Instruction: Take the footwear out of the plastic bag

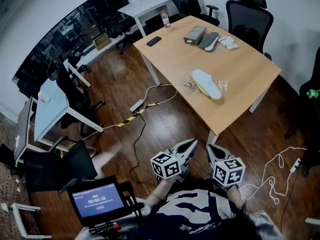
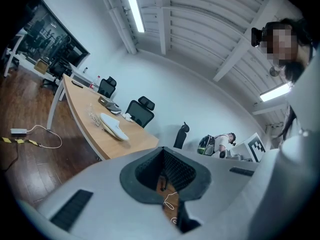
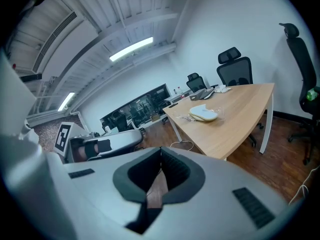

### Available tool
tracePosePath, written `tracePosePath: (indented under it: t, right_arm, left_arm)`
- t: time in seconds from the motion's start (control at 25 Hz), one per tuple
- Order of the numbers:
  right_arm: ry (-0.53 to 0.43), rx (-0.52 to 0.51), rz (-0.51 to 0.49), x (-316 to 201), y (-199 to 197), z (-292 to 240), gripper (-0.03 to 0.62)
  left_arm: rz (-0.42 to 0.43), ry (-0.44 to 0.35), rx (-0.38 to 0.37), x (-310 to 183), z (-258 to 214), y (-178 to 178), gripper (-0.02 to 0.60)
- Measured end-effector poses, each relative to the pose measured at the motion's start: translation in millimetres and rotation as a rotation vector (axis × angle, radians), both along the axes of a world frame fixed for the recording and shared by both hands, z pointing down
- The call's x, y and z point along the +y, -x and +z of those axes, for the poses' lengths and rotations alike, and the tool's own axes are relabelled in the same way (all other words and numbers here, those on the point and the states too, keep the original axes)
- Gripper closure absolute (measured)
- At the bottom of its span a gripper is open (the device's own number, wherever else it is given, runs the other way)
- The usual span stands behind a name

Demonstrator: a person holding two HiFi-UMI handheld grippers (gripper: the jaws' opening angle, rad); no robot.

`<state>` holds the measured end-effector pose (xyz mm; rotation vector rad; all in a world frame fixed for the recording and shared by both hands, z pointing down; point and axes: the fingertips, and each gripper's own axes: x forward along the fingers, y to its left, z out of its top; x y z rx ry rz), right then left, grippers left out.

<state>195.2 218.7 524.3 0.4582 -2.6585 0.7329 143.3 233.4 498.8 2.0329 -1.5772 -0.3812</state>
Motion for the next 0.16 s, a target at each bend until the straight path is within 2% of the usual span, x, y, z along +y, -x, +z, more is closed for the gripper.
tracePosePath:
  t: [0.16]
  right_arm:
    - [-0.003, -0.005, 0.005, 0.4, -3.6, -1.6, 0.606]
  left_arm:
    - [0.005, 0.004, -0.001, 1.8, 0.3, -3.3, 0.577]
